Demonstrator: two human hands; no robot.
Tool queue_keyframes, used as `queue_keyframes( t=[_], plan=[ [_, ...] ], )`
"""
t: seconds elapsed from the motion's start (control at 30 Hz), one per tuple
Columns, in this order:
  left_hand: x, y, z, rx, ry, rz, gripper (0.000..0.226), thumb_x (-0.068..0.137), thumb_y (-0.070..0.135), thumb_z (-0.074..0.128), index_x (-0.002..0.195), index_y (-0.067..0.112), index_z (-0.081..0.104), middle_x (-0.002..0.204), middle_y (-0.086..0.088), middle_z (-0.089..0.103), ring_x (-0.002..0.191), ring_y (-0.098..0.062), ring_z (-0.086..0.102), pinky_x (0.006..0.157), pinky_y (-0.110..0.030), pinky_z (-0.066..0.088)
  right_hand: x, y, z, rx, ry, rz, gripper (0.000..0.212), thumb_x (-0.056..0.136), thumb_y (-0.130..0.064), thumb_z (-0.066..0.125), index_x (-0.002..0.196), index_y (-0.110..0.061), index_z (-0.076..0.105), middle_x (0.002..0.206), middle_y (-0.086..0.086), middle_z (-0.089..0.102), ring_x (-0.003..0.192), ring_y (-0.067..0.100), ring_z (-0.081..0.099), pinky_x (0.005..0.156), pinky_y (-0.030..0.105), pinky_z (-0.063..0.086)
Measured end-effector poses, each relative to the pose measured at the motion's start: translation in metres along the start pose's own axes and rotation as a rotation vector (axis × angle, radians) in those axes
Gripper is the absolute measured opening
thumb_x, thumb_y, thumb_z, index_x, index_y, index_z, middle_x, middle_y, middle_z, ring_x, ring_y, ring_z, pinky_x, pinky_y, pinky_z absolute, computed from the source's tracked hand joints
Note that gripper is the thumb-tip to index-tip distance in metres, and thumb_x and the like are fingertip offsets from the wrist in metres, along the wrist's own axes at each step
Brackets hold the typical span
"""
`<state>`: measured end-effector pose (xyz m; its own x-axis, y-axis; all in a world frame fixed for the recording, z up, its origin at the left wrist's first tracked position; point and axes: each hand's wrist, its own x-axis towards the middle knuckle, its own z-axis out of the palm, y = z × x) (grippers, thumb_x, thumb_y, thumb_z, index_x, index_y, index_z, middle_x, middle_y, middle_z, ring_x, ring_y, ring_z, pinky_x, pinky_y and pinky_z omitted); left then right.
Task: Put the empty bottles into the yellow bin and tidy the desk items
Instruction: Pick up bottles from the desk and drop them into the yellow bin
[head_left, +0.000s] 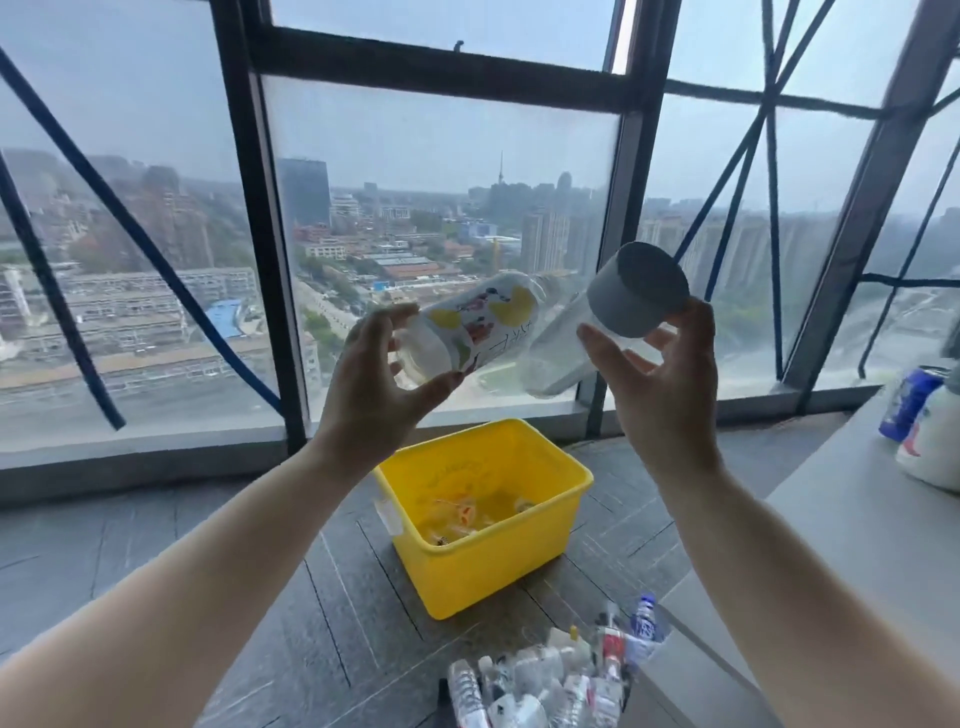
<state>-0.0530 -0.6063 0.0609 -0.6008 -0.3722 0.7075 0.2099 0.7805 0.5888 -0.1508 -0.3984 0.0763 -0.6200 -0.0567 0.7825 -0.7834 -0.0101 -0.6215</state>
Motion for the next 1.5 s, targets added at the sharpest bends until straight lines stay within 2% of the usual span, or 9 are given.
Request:
queue_keyframes(
  t=[0.1, 0.3, 0.47, 0.6, 0.67, 0.73, 0.77, 1.03, 1.5],
  plan=[
    [0.02, -0.016, -0.003, 0.016, 0.033, -0.012, 0.075, 0.071, 0.027, 0.08, 0.134, 0.012, 0.042, 0.136, -0.01, 0.044, 0.116, -0.013, 0.046, 0.088, -0.023, 0.047, 0.016, 0.015, 0.023, 0.015, 0.009, -0.044, 0.063, 0.077, -0.028, 0.076, 0.125, -0.014, 0.038, 0.123, -0.008, 0.045, 0.105, -0.013, 0.049, 0.082, 0.005, 0.047],
    [0.066, -0.045, 0.011, 0.054, 0.052, 0.001, 0.075, 0.071, 0.028, 0.08, 0.134, 0.013, 0.041, 0.135, -0.009, 0.045, 0.117, -0.013, 0.047, 0.084, -0.015, 0.045, 0.054, 0.046, 0.053, 0.018, 0.028, -0.107, 0.073, 0.073, -0.046, 0.07, 0.128, -0.01, 0.039, 0.132, 0.005, 0.047, 0.113, 0.004, 0.053, 0.083, 0.008, 0.048],
    [0.111, -0.063, 0.041, 0.027, 0.055, 0.025, 0.073, 0.072, 0.025, 0.081, 0.133, 0.014, 0.042, 0.135, -0.009, 0.045, 0.117, -0.011, 0.045, 0.08, -0.007, 0.042, 0.088, 0.084, 0.07, 0.0, 0.04, -0.141, 0.075, 0.075, -0.045, 0.07, 0.131, -0.008, 0.037, 0.134, 0.008, 0.048, 0.116, 0.007, 0.053, 0.084, 0.006, 0.046],
    [0.155, -0.097, 0.082, 0.093, 0.044, 0.035, 0.074, 0.076, 0.03, 0.077, 0.137, 0.014, 0.039, 0.139, -0.01, 0.043, 0.123, -0.022, 0.046, 0.094, -0.031, 0.048, 0.114, 0.147, 0.099, -0.039, -0.001, -0.107, 0.075, 0.078, -0.041, 0.071, 0.133, -0.006, 0.033, 0.136, 0.011, 0.045, 0.121, 0.011, 0.05, 0.09, 0.008, 0.044],
    [0.173, -0.126, 0.104, 0.413, -0.124, -0.11, 0.087, 0.082, 0.039, 0.069, 0.15, 0.019, 0.018, 0.157, -0.009, 0.016, 0.141, -0.03, 0.026, 0.111, -0.046, 0.028, 0.119, 0.196, 0.115, -0.151, -0.194, 0.081, 0.079, 0.083, -0.039, 0.068, 0.14, -0.006, 0.023, 0.145, 0.013, 0.033, 0.131, 0.021, 0.042, 0.101, 0.019, 0.038],
    [0.177, -0.154, 0.119, 0.691, -0.408, -0.367, 0.098, 0.084, 0.049, 0.062, 0.151, 0.03, -0.007, 0.157, -0.002, -0.023, 0.146, -0.033, -0.002, 0.117, -0.055, 0.007, 0.108, 0.242, 0.125, -0.386, -0.495, 0.493, 0.091, 0.089, -0.04, 0.06, 0.149, -0.008, 0.0, 0.157, 0.012, 0.007, 0.141, 0.032, 0.025, 0.11, 0.035, 0.029],
    [0.175, -0.164, 0.123, 0.716, -0.504, -0.441, 0.099, 0.084, 0.052, 0.061, 0.15, 0.031, -0.01, 0.154, -0.002, -0.03, 0.146, -0.033, -0.006, 0.116, -0.057, 0.005, 0.1, 0.258, 0.125, -0.484, -0.574, 0.632, 0.094, 0.09, -0.042, 0.058, 0.15, -0.011, -0.008, 0.158, 0.011, -0.003, 0.142, 0.035, 0.02, 0.111, 0.041, 0.027],
    [0.133, -0.172, 0.126, 0.629, -0.557, -0.358, 0.091, 0.085, 0.052, 0.058, 0.152, 0.027, 0.001, 0.16, -0.005, -0.003, 0.147, -0.022, 0.0, 0.117, -0.052, 0.01, 0.072, 0.268, 0.086, -0.575, -0.538, 0.614, 0.076, 0.087, -0.042, 0.063, 0.145, -0.015, 0.021, 0.151, 0.011, 0.029, 0.132, 0.035, 0.037, 0.104, 0.05, 0.04],
    [0.039, 0.0, 0.094, 0.252, -0.572, -0.115, 0.074, 0.088, 0.04, 0.061, 0.149, 0.019, 0.025, 0.155, -0.001, 0.025, 0.142, -0.017, 0.023, 0.111, -0.031, 0.023, 0.02, 0.132, -0.044, -0.625, -0.534, 0.501, 0.062, 0.087, -0.037, 0.062, 0.138, -0.011, 0.037, 0.141, 0.01, 0.042, 0.129, 0.027, 0.04, 0.104, 0.04, 0.037]
  ],
)
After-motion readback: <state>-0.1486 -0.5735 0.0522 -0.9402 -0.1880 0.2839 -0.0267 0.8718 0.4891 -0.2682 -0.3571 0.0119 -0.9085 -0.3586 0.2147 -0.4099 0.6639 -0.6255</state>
